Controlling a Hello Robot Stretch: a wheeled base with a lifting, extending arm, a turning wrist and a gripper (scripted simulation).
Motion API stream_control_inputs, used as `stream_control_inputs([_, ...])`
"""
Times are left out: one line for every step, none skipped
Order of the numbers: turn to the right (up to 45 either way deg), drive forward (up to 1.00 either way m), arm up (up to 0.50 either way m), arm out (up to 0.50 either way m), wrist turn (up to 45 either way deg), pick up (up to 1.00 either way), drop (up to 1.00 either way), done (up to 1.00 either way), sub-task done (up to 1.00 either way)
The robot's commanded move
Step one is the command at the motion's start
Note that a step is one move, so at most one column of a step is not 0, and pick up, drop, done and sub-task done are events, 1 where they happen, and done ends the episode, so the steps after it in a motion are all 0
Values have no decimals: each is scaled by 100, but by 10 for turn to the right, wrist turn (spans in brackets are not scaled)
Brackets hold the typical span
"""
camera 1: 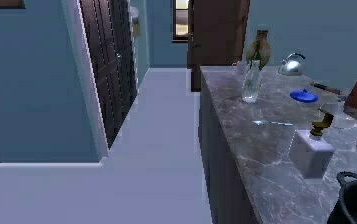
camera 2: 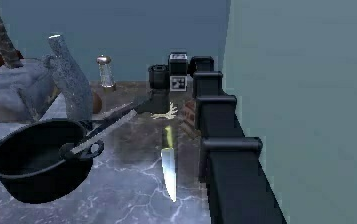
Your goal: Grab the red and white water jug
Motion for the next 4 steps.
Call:
stream_control_inputs([0, 0, 0, 0, 450, 0, 0, 0, 0])
stream_control_inputs([0, 0, 0, 0, 450, 0, 0, 0, 0])
stream_control_inputs([0, 0, 0, 0, 210, 0, 0, 0, 0])
stream_control_inputs([0, 0, -10, 0, 0, 0, 0, 0, 0])
